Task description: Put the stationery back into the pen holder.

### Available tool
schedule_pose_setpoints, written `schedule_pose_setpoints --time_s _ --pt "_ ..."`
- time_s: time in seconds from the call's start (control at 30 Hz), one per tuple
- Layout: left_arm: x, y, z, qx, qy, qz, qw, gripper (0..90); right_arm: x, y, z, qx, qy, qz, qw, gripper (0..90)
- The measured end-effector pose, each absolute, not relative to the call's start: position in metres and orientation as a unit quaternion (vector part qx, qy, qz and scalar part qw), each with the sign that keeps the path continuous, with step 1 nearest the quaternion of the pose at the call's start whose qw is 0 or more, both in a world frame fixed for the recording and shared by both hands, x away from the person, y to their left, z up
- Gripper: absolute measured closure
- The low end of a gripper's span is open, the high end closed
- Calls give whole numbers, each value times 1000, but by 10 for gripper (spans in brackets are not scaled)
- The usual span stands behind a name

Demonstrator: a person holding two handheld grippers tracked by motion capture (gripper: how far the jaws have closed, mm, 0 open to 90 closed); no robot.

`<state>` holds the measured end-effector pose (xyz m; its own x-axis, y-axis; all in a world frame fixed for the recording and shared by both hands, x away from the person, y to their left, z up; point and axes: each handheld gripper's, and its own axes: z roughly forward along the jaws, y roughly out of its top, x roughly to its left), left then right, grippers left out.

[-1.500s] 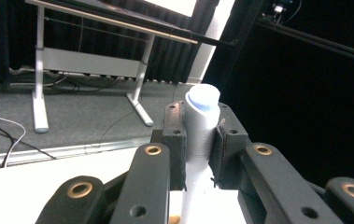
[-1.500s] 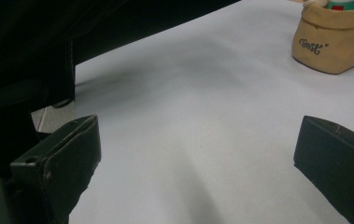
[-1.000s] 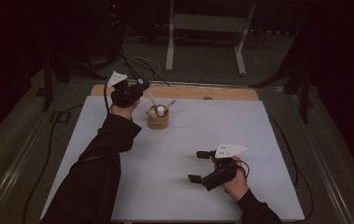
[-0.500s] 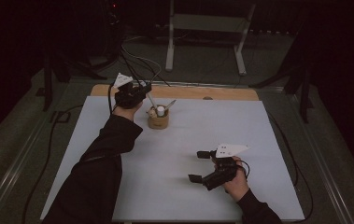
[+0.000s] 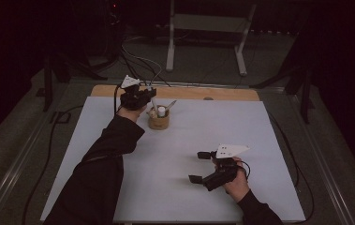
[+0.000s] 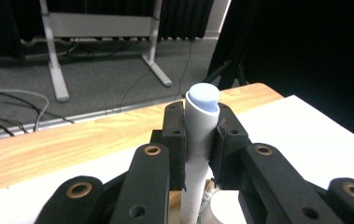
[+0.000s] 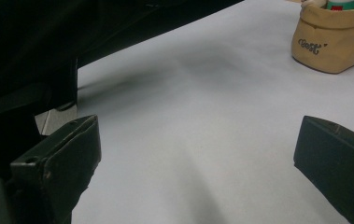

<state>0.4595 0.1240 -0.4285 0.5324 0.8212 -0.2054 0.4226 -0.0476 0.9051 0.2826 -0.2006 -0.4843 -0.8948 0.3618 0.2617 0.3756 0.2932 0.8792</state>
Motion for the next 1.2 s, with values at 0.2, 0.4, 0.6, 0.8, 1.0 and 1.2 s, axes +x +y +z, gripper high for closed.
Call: schedule_pose_setpoints --time_s 0.2,0.4,0.6,0.8,1.0,1.2 --pt "461 123 -431 703 446 193 519 785 283 -200 -485 -229 -805 -548 8 8" --pt "462 121 -432 706 448 188 515 602 283 -199 -485 -229 -805 -547 9 8" --pt "461 119 -426 706 455 174 514 328 283 -200 -486 -230 -805 -546 8 8" --pt "456 122 -420 701 456 172 521 172 283 -200 -485 -230 -805 -547 8 8" --pt "449 129 -416 704 444 138 537 24 283 -200 -485 -229 -805 -548 8 8" --pt "438 137 -413 712 427 132 541 15 284 -201 -486 -231 -803 -549 10 8"
